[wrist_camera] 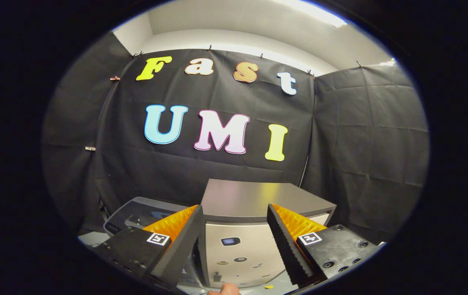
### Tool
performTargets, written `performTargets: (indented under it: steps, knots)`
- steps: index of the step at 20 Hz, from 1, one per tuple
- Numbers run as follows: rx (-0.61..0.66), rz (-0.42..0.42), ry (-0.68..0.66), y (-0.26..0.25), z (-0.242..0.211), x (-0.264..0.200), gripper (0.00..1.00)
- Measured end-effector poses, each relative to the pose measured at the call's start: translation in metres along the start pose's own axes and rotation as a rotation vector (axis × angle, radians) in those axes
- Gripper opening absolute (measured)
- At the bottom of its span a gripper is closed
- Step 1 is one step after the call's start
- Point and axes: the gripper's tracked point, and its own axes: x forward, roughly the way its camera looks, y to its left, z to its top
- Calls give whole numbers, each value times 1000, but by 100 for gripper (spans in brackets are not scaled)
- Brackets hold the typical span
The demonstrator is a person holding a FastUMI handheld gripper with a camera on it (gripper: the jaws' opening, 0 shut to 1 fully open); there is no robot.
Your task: Put the clothes into the washing machine and then close the washing machine lid.
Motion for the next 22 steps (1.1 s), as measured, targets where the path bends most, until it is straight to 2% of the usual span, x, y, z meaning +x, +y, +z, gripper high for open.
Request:
performTargets:
  steps: [12, 22]
  knots:
    - [108, 76, 29, 5, -23, -6, 98]
    - [114, 31, -2, -11, -15, -16, 98]
